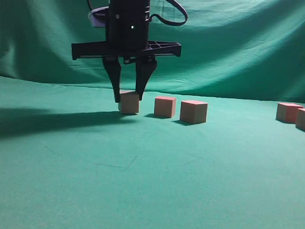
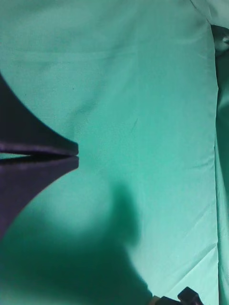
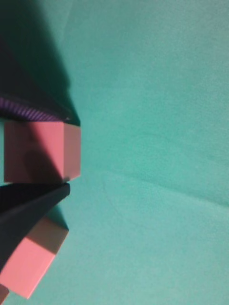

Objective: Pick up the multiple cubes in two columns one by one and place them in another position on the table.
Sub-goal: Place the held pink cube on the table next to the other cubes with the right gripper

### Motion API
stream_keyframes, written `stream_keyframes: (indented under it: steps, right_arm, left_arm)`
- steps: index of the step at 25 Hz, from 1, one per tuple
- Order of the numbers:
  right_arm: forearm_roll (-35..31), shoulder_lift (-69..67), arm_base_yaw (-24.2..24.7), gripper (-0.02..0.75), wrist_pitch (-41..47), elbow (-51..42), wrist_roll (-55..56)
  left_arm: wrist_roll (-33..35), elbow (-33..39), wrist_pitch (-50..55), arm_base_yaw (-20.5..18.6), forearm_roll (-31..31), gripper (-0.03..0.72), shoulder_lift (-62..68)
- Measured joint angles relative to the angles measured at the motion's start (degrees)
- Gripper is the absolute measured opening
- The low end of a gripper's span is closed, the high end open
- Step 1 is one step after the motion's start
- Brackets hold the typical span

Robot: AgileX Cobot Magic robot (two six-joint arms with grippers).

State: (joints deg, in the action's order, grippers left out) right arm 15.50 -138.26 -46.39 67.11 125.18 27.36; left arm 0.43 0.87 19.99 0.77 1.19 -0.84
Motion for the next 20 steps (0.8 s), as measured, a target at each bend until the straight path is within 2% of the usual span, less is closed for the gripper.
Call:
stream_keyframes:
  steps: [20]
  right_arm:
    - [-0.93,-0.25,0.02,0.272,1.02,0.19,2.56]
  left_arm:
    - [0.00,0.00,0.00,0.00,0.00,0.000,0.00]
